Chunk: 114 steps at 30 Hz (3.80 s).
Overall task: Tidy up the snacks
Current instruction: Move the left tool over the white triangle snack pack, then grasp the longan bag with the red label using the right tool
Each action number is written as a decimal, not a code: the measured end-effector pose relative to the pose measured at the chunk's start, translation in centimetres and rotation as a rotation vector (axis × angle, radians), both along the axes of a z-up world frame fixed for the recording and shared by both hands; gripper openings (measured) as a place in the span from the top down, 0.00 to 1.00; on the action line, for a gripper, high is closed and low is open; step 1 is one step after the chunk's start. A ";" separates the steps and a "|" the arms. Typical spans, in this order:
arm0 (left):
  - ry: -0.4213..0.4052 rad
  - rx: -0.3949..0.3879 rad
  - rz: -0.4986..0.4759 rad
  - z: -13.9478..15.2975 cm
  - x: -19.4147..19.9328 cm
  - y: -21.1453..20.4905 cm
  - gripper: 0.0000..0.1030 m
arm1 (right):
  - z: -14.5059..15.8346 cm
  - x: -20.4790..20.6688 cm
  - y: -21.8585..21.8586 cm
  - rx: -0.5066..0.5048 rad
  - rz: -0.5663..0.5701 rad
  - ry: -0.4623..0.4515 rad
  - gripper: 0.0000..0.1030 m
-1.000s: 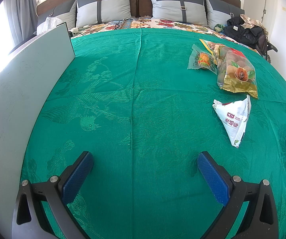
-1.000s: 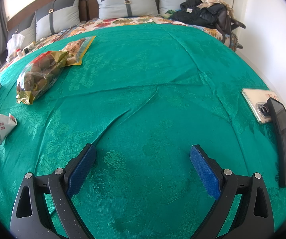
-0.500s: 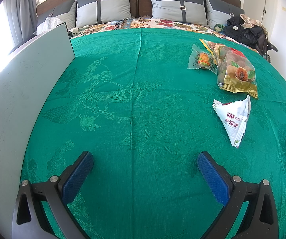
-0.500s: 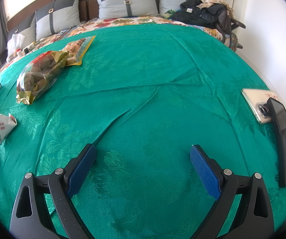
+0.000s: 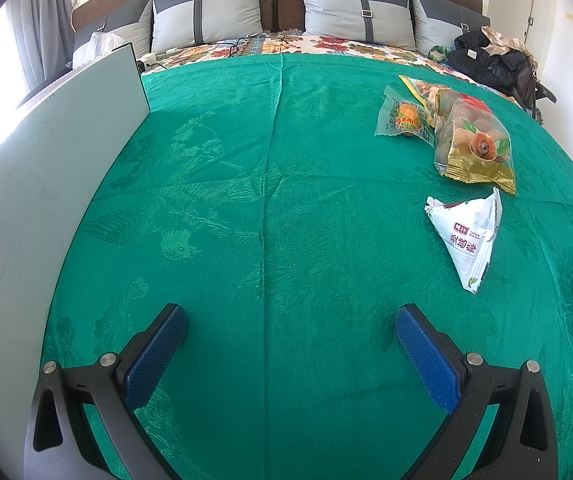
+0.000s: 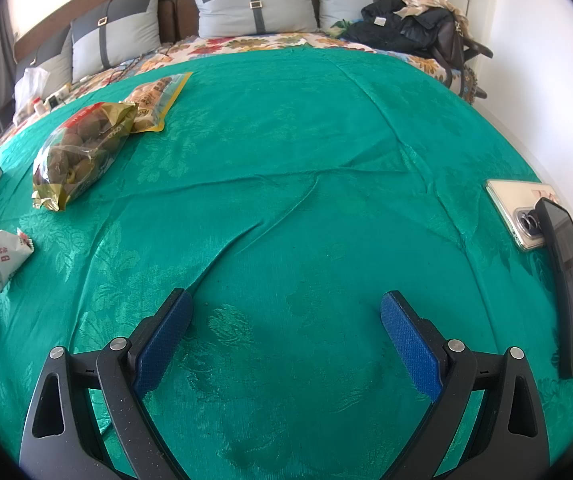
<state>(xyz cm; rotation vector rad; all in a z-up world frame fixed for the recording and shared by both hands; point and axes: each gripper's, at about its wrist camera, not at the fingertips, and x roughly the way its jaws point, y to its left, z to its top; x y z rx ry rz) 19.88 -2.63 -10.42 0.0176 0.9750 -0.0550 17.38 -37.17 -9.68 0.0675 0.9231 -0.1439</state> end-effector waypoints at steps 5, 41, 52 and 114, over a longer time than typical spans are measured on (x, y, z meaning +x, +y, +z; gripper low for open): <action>0.128 -0.009 -0.019 0.5 0.6 -0.1 0.00 | 0.0 0.0 0.0 0.000 0.000 0.000 0.06; -0.010 -0.023 -0.071 3.3 -2.2 1.7 0.54 | 0.0 0.1 0.0 0.001 0.000 0.000 0.06; -0.031 0.022 -0.045 0.6 -0.9 0.9 0.19 | 0.0 0.0 0.0 0.001 0.000 0.000 0.06; -0.024 0.002 0.022 0.0 0.0 1.8 0.00 | 5.1 9.5 11.8 0.104 0.185 0.062 0.31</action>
